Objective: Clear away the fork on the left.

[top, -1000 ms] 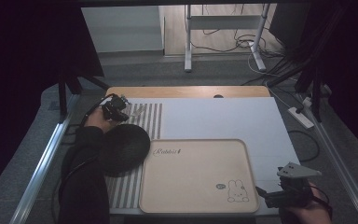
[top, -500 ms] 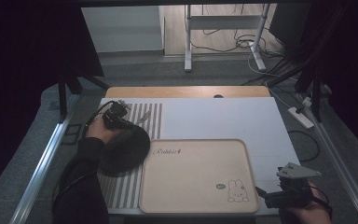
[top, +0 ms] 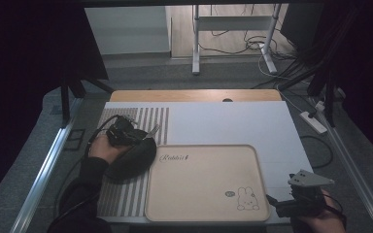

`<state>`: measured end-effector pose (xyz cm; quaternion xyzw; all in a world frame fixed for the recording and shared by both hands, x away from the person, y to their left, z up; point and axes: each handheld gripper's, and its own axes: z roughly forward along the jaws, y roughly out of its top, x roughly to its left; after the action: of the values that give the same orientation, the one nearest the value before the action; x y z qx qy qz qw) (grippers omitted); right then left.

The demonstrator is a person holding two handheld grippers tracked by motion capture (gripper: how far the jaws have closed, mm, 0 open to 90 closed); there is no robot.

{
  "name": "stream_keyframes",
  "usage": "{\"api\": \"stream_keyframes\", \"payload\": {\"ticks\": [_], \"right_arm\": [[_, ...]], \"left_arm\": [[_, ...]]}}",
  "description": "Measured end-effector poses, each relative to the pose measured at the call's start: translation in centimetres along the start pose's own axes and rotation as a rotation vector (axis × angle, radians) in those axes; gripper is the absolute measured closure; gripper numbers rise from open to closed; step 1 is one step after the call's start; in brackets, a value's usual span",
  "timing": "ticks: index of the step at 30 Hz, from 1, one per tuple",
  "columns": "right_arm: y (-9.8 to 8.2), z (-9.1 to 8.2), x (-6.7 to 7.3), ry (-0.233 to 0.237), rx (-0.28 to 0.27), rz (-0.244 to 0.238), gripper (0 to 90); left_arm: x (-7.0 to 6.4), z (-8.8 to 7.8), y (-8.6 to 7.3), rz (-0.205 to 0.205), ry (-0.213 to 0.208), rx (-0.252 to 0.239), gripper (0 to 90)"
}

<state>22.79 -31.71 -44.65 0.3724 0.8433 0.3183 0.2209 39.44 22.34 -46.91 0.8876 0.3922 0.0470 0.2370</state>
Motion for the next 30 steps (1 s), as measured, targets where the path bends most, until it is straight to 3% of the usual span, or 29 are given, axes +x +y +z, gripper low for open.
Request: {"api": "stream_keyframes", "payload": {"ticks": [8,30], "right_arm": [[0.0,-0.1,0.1,0.0,-0.007,-0.004,0.0],[-0.1,-0.2,0.2,0.004,-0.006,-0.018,0.0]], "left_arm": [[-2.4,-0.5,-1.4,-0.025,-0.025,-0.016,86.4],[-8.5,-0.7,-4.4,-0.065,-0.038,0.003,86.3]]}}
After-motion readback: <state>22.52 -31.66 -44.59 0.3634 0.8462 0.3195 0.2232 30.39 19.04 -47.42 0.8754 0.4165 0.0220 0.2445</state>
